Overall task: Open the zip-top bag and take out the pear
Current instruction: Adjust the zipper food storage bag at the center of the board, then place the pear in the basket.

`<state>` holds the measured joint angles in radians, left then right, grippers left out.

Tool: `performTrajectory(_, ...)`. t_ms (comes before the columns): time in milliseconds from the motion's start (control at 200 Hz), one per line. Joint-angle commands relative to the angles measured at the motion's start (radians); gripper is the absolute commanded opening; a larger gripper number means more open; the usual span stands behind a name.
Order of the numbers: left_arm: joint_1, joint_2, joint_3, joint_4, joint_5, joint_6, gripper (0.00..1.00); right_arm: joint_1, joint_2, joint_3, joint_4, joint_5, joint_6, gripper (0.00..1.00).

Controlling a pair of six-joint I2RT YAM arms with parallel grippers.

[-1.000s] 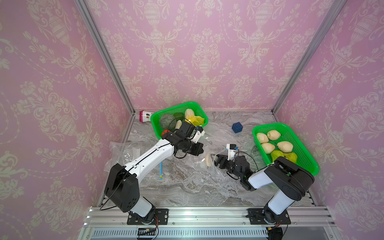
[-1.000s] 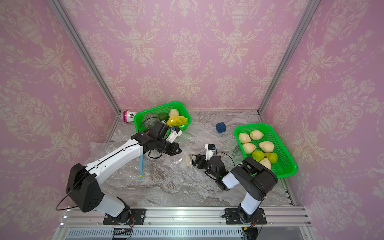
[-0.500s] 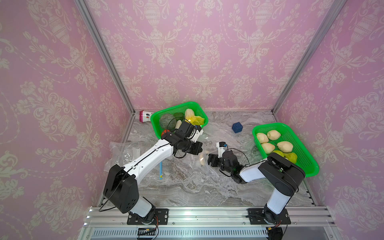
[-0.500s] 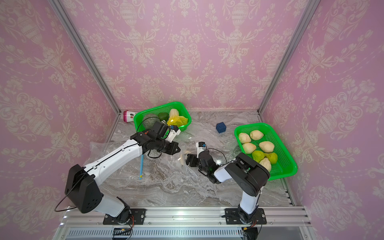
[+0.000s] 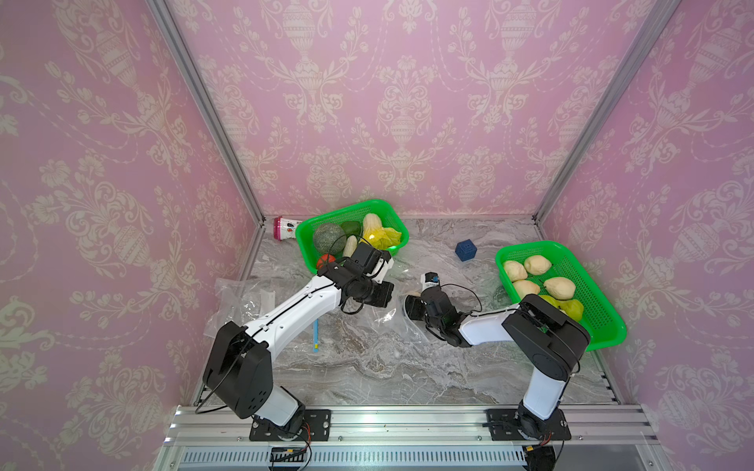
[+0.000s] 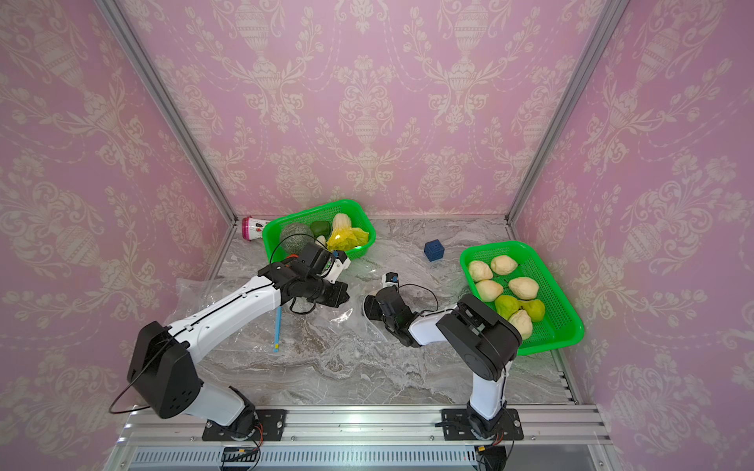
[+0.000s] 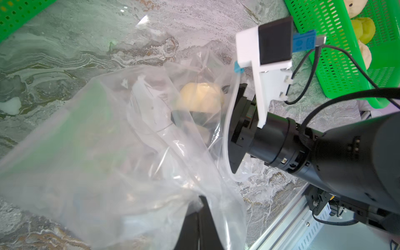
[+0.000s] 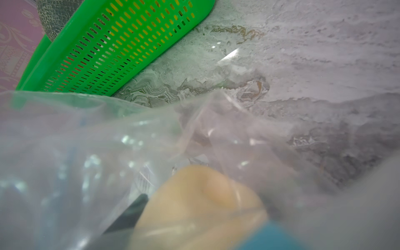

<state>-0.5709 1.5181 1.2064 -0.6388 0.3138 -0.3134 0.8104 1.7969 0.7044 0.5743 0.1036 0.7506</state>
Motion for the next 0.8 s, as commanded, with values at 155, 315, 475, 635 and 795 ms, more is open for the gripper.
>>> performTrajectory(155, 0.088, -0.056, -0.149, 0.065, -0.023, -0.158, 0.00, -0.122, -0.266, -0.157, -0.085, -0.114, -0.034, 0.66)
performTrajectory(315, 0.125, -0.035, -0.168, 0.053, -0.091, -0.134, 0.00, -0.250, -0.453, -0.228, -0.151, -0.228, -0.046, 0.64)
performTrajectory(475, 0.161, 0.011, -0.186, 0.082, -0.084, -0.130, 0.00, -0.400, -0.667, -0.250, -0.283, -0.263, -0.058, 0.64)
performTrajectory(635, 0.172, 0.022, -0.173, 0.076, -0.118, -0.116, 0.00, -0.616, -0.833, -0.193, -0.459, -0.266, -0.141, 0.66)
performTrajectory(795, 0.226, 0.010, -0.176, 0.094, -0.071, -0.136, 0.00, -0.924, -0.816, -0.129, -0.534, -0.377, -0.227, 0.66)
